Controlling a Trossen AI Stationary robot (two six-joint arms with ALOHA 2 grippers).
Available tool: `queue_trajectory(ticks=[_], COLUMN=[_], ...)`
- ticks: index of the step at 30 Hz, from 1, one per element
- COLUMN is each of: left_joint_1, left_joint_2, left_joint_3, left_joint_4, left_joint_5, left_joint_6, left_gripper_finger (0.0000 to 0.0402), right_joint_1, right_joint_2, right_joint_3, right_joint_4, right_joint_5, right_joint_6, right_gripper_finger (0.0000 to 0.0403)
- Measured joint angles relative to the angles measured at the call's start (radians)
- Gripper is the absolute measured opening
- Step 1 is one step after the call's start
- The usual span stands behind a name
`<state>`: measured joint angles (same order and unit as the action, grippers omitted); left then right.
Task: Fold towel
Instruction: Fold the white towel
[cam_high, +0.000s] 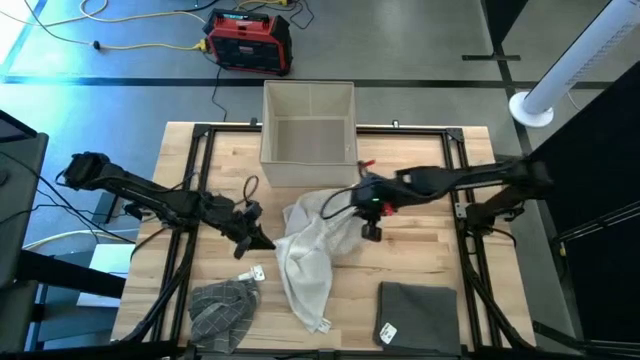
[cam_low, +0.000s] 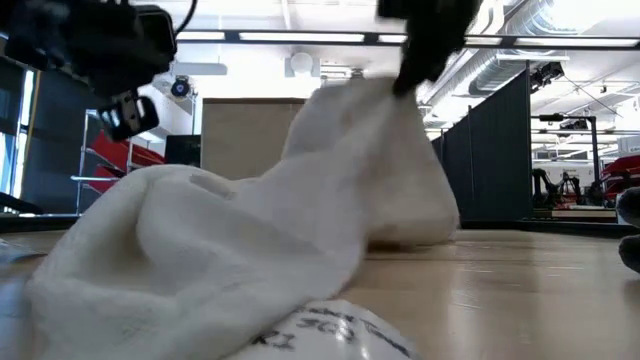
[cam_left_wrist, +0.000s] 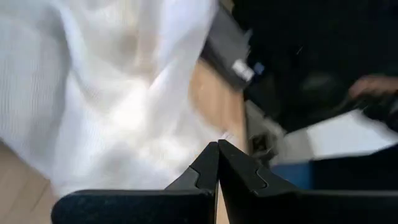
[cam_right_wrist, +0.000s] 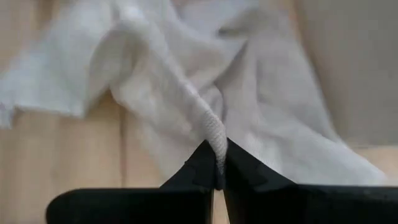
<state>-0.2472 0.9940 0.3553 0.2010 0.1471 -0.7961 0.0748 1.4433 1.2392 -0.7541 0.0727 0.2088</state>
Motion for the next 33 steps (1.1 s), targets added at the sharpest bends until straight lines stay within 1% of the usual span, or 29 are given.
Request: queue_trajectory(ticks=[1, 4, 8, 12, 14, 15, 17, 18, 23, 24, 26, 28, 29, 33], left_joint_1=[-0.004, -0.007, -0.007, -0.007, -0.007, -0.007, -0.004, 0.005, 0.07, 0.086, 0.115, 0.138, 0.145, 0.151], left_joint_2=[0.03, 0.145, 0.349, 0.552, 0.631, 0.662, 0.715, 0.725, 0.728, 0.721, 0.677, 0.619, 0.582, 0.433], left_joint_3=[0.0, 0.0, 0.0, 0.0, 0.002, 0.009, 0.016, 0.016, 0.021, 0.022, 0.022, 0.03, 0.043, 0.116], left_joint_4=[0.004, 0.092, 0.294, 0.586, 0.68, 0.685, 0.66, 0.655, 0.59, 0.579, 0.526, 0.399, 0.309, -0.117], left_joint_5=[-0.004, -0.008, -0.007, 0.072, 0.111, 0.112, 0.092, 0.06, -0.075, -0.09, -0.09, -0.107, -0.132, -0.306], left_joint_6=[0.02, 0.069, 0.092, 0.081, 0.063, 0.06, 0.066, 0.083, 0.04, 0.037, 0.04, 0.054, 0.066, 0.178], left_gripper_finger=[0.0, 0.0, 0.0, 0.0, 0.0, 0.0, 0.0, 0.0, 0.0, 0.0, 0.0, 0.0, 0.0, 0.0], right_joint_1=[0.013, 0.058, 0.102, 0.108, 0.101, 0.097, 0.091, 0.091, 0.129, 0.141, 0.167, 0.194, 0.206, 0.244], right_joint_2=[-0.023, -0.061, -0.056, -0.029, -0.022, -0.02, -0.019, -0.019, -0.026, -0.026, -0.026, -0.026, -0.026, -0.029], right_joint_3=[0.0, 0.0, 0.0, -0.001, -0.001, -0.001, -0.001, -0.001, -0.001, -0.001, -0.001, -0.001, -0.001, -0.001], right_joint_4=[-0.018, -0.082, -0.147, -0.164, -0.161, -0.158, -0.156, -0.156, -0.162, -0.164, -0.169, -0.176, -0.184, -0.202], right_joint_5=[0.023, 0.066, 0.083, 0.085, 0.088, 0.088, 0.081, 0.074, 0.035, 0.026, 0.019, 0.02, 0.021, 0.024], right_joint_6=[0.029, 0.106, 0.157, 0.18, 0.18, 0.18, 0.183, 0.193, 0.256, 0.264, 0.284, 0.315, 0.332, 0.37], right_gripper_finger=[0.0002, 0.0002, 0.0002, 0.0002, 0.0002, 0.0002, 0.0002, 0.0002, 0.0002, 0.0002, 0.0002, 0.0002, 0.0002, 0.0002])
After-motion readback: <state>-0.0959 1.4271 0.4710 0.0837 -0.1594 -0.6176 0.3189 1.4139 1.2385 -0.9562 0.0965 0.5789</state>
